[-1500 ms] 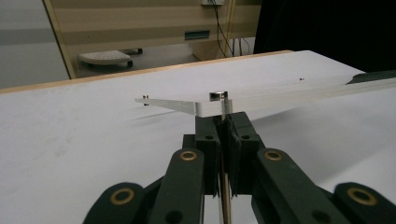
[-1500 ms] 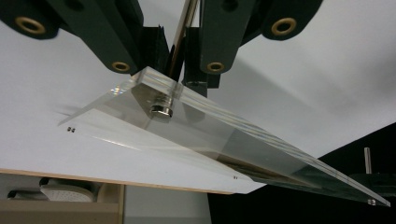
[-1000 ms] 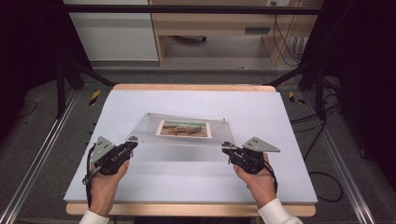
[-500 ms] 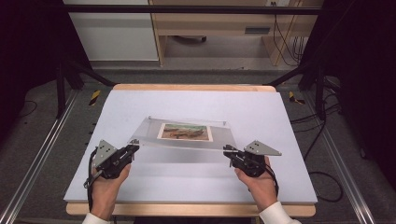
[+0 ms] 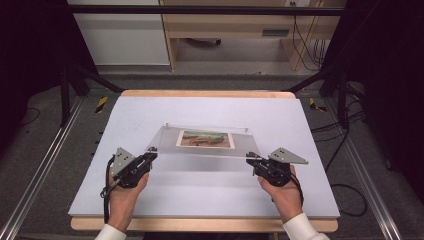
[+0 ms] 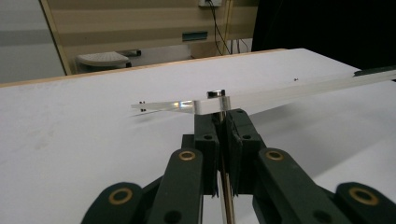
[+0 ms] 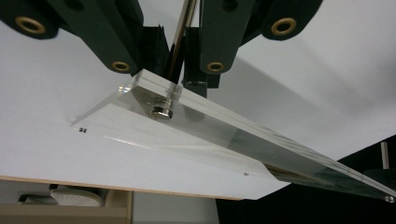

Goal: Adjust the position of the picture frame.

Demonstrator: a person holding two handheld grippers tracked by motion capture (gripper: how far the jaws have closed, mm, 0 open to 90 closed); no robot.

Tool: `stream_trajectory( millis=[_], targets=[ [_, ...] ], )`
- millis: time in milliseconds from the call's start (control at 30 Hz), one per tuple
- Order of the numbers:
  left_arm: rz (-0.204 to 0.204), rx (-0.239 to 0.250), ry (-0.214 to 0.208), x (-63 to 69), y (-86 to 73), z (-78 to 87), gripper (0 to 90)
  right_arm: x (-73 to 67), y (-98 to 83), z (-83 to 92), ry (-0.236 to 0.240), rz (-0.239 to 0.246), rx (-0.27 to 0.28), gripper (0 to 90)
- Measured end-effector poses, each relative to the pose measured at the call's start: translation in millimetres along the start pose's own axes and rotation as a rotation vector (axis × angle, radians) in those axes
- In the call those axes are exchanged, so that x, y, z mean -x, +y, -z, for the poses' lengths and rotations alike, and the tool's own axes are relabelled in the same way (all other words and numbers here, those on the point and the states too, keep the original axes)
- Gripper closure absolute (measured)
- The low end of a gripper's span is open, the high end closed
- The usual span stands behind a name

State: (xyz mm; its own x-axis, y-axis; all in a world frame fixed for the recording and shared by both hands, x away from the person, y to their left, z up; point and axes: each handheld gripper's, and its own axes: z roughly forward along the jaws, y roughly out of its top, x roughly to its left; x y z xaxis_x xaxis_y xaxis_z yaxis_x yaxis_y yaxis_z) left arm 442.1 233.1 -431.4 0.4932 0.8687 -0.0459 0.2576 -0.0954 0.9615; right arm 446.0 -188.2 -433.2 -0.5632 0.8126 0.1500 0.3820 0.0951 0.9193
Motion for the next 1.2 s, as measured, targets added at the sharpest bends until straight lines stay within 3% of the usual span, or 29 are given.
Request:
stream_trajectory(
  millis=[400, 567, 900, 1200],
  targets=[
    [-0.001, -0.001, 0.040, -2.0, -8.2, -18.2, 82.6, 13.1, 2.6, -15.9, -0.030, -0.007, 0.016, 82.6],
    [-0.033, -0.049, 0.036, -0.1, -13.5, -16.5, 82.0, 11.8, -3.5, -15.8, -0.035, 0.004, 0.004, 82.8],
    [-0.034, -0.142, 0.019, 1.6, -28.1, -13.1, 82.2, 9.3, -22.7, -17.3, -0.033, -0.012, -0.067, 84.0],
    [-0.016, -0.189, -0.002, 0.1, -35.8, -12.3, 82.8, 9.1, -32.9, -17.5, -0.029, -0.041, -0.124, 84.0]
  ],
)
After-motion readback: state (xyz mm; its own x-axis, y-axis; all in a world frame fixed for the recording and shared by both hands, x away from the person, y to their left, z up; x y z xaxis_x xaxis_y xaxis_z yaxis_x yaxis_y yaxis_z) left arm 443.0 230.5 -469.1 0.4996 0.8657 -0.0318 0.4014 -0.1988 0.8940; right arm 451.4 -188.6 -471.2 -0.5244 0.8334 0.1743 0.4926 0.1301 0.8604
